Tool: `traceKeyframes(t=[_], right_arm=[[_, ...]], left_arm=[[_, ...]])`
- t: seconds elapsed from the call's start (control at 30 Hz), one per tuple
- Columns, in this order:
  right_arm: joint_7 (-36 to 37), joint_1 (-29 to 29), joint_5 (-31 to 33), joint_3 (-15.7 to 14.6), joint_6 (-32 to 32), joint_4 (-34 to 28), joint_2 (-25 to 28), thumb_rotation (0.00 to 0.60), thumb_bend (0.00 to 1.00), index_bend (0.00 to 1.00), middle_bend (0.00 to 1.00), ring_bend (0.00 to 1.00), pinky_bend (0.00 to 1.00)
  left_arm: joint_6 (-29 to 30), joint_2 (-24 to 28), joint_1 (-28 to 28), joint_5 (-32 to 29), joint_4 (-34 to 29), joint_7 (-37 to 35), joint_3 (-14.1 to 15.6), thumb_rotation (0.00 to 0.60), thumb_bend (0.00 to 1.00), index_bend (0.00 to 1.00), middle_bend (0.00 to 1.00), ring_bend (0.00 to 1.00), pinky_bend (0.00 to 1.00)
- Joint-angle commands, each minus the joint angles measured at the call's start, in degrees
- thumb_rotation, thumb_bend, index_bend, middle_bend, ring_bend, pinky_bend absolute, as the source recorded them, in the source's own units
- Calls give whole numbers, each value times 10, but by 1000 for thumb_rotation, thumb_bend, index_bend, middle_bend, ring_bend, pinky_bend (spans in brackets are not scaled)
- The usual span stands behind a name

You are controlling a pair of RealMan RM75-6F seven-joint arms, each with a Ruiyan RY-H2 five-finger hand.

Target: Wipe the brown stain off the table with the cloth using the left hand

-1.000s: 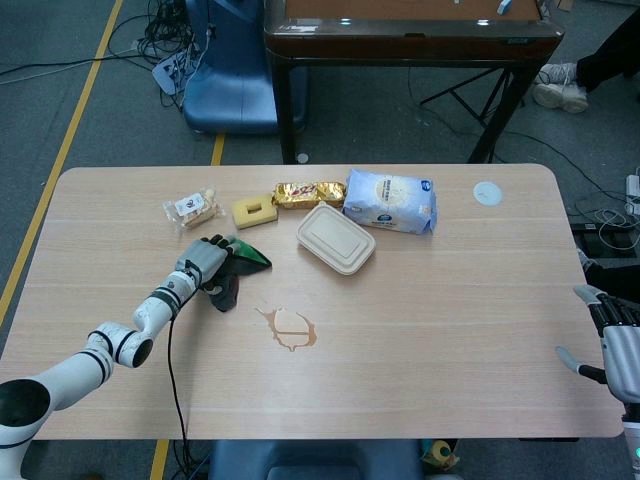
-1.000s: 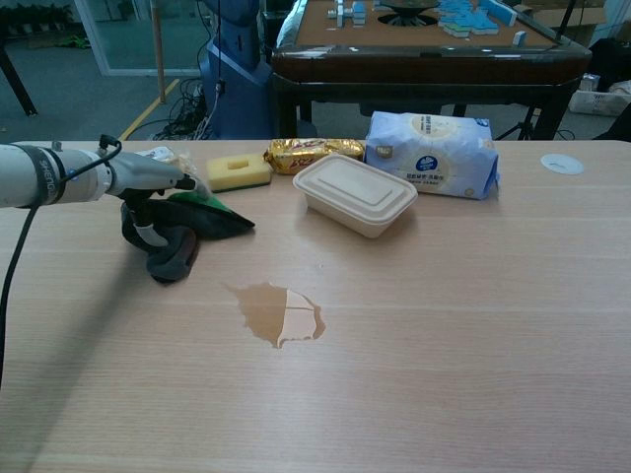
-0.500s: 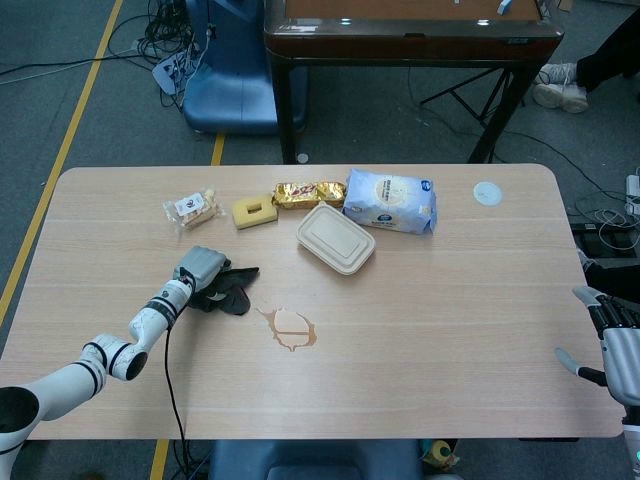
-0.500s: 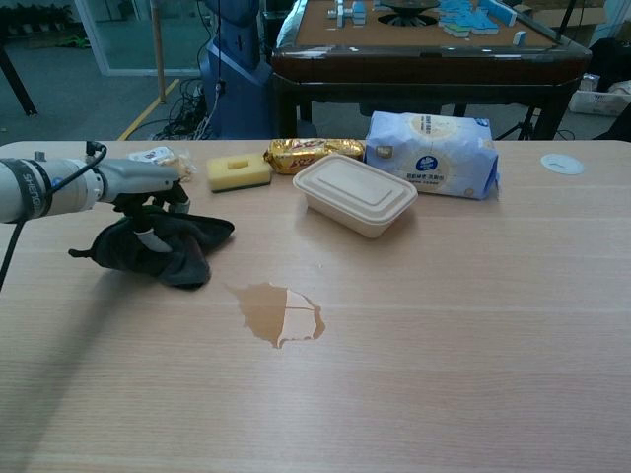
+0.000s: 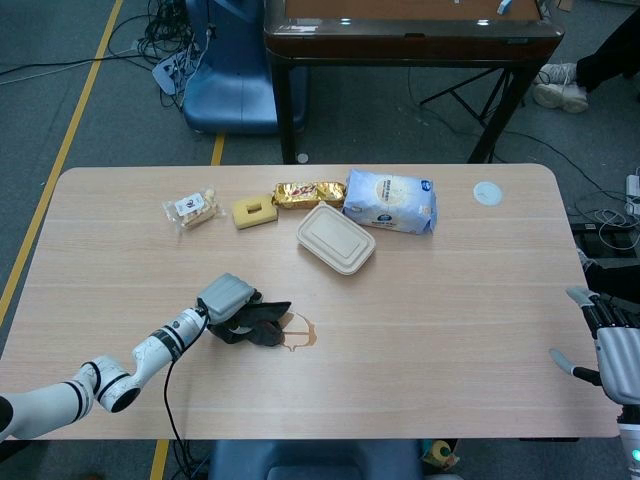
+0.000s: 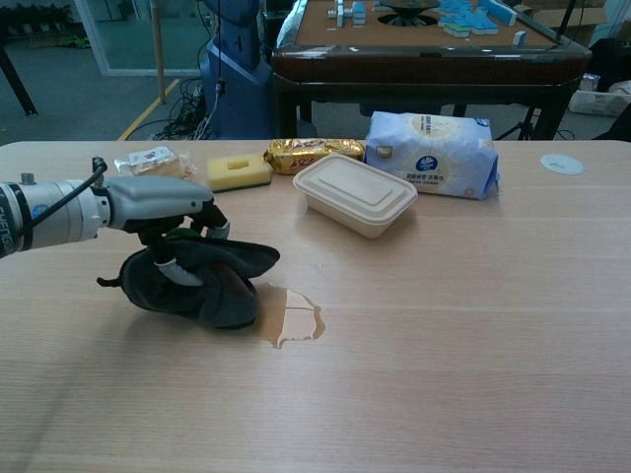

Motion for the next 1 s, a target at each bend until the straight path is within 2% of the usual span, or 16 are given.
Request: traceKeyframes(t=[0.03,0.43,0.77,1.0], right_arm=[[1,-2,0,-1,2,0,0,600,238,150,197,231,279],[5,-10,-3,-4,11,0,0,600,238,150,197,231,279],[6,-10,-1,-3,9,-1,2,600,238,150,197,231,279],[11,-11,1,-1,10,3,1,600,238,150,197,231,279]], left_arm=[[2,-21,-9,15,6,14,11,600,223,535,548,550,831],[-10,-90,-35,10,11,3,1,600,224,525,548,549,831],[-16,-158,-53,-27,66,81,-27,600,224,508,547,548,831],[3,-173,-47,-37,115,120,-30,600,224,512,548,548,831]])
